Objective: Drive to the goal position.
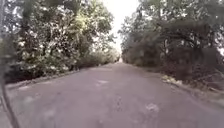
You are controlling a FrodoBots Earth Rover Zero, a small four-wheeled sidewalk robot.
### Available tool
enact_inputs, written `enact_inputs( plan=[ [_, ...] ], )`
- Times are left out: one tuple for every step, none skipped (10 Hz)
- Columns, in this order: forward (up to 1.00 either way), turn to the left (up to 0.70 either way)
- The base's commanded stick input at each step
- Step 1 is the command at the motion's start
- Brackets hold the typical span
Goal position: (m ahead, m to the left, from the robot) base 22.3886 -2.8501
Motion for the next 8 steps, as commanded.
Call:
enact_inputs(
  plan=[
    [0.7,0.0],
    [0.7,0.0],
    [0.7,0.0],
    [0.7,0.0],
    [0.7,0.0],
    [0.7,0.0],
    [0.7,0.0],
    [0.7,0.0]
  ],
)
